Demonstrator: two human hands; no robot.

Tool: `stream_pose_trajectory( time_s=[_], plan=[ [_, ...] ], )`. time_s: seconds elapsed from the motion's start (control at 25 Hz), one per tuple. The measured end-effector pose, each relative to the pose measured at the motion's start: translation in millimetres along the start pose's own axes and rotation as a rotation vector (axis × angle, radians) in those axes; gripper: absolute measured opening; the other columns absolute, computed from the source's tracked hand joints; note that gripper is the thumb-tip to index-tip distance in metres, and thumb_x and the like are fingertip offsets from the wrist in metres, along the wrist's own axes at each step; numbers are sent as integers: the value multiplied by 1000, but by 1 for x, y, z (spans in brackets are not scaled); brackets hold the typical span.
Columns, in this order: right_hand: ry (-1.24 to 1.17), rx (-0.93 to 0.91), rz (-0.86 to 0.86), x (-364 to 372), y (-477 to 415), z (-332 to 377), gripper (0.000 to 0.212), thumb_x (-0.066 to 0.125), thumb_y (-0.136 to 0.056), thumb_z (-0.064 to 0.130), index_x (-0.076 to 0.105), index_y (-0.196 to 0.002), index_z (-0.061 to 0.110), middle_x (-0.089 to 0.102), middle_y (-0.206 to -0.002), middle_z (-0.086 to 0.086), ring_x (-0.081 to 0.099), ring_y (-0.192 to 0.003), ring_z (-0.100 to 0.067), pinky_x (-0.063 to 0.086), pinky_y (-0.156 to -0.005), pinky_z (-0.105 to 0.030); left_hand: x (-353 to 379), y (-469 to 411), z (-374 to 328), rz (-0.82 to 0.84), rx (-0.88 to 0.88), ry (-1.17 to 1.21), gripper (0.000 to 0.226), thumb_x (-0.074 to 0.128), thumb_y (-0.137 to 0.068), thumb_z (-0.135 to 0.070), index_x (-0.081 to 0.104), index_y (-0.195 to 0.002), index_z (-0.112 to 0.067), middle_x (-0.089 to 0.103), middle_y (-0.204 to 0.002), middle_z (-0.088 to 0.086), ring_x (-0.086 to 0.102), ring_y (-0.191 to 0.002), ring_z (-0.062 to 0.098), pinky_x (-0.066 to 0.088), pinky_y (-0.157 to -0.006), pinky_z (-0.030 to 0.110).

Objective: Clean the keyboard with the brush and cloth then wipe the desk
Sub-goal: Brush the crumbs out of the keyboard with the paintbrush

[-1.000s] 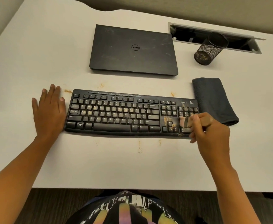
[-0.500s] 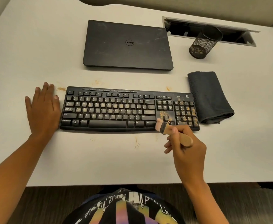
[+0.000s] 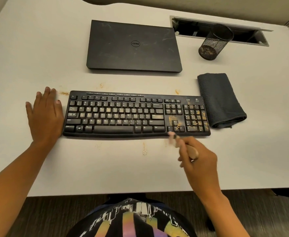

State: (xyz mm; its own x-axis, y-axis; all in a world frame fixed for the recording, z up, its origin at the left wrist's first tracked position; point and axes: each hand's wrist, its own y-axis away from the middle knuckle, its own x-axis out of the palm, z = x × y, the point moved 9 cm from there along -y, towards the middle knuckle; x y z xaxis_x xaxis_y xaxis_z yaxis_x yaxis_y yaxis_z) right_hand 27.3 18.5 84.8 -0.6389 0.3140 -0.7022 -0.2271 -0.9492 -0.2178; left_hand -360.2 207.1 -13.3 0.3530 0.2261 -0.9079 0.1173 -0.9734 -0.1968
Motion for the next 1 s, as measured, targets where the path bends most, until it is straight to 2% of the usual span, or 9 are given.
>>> stream_pose_trajectory(
  time_s=[0.08,0.16,0.24,0.4,0.6,0.72,0.8,0.88,1.0],
  plan=[
    [-53,-14,6,1,-5,9,15,49,-99,26,63,-96,19,60,-66,8,60,-57,-12,49,-48,-24,0,0,0,2,1,0,47,25,-106,-26,34,-150,-12,30,-158,7,20,-148,27,6,-118,50],
    [-104,64,-76,-11,-20,2,4,54,-97,21,57,-100,23,62,-69,7,63,-60,-10,49,-47,-18,0,0,1,3,-2,1,47,25,-106,-26,34,-150,-13,30,-158,7,20,-148,27,5,-119,50],
    [-101,100,-121,-21,-40,-5,1,56,-96,22,55,-97,22,62,-73,6,61,-63,-12,50,-49,-24,1,-1,2,1,-1,-2,47,25,-105,-26,34,-150,-13,30,-158,7,20,-148,27,6,-118,50],
    [-89,98,-138,-19,-79,-3,17,54,-98,25,62,-88,14,63,-72,1,60,-64,-17,50,-58,-34,1,-1,2,3,2,-3,47,25,-106,-27,34,-149,-13,31,-158,8,21,-148,28,6,-118,51],
    [-80,149,-78,0,-89,-12,23,51,-99,22,65,-88,7,64,-65,4,63,-61,-16,53,-56,-32,1,-1,2,8,7,-1,46,26,-106,-26,34,-150,-13,31,-158,8,21,-147,27,6,-118,50],
    [-73,193,-157,-16,-82,-29,23,51,-99,19,65,-87,4,62,-65,11,63,-63,-7,52,-55,-21,1,-1,2,-2,7,-7,46,26,-106,-26,35,-149,-12,32,-157,8,22,-147,28,7,-118,51],
    [-57,152,-197,-24,-78,-24,24,50,-100,16,60,-81,5,60,-66,9,62,-64,-13,50,-53,-26,1,-1,2,-10,11,-8,45,26,-106,-25,37,-148,-12,33,-157,9,23,-147,29,8,-118,51],
    [-84,109,-165,-16,-75,-10,24,50,-100,17,61,-82,5,61,-65,2,60,-58,-19,49,-51,-33,0,-1,2,-11,10,-6,45,27,-106,-25,37,-148,-12,33,-156,9,23,-146,29,8,-118,51],
    [-174,138,-80,2,-74,-4,21,51,-99,19,66,-88,9,63,-63,0,60,-52,-15,52,-47,-30,0,-1,2,-9,3,2,45,27,-106,-24,37,-148,-12,33,-157,8,23,-147,28,7,-118,51]
  ],
)
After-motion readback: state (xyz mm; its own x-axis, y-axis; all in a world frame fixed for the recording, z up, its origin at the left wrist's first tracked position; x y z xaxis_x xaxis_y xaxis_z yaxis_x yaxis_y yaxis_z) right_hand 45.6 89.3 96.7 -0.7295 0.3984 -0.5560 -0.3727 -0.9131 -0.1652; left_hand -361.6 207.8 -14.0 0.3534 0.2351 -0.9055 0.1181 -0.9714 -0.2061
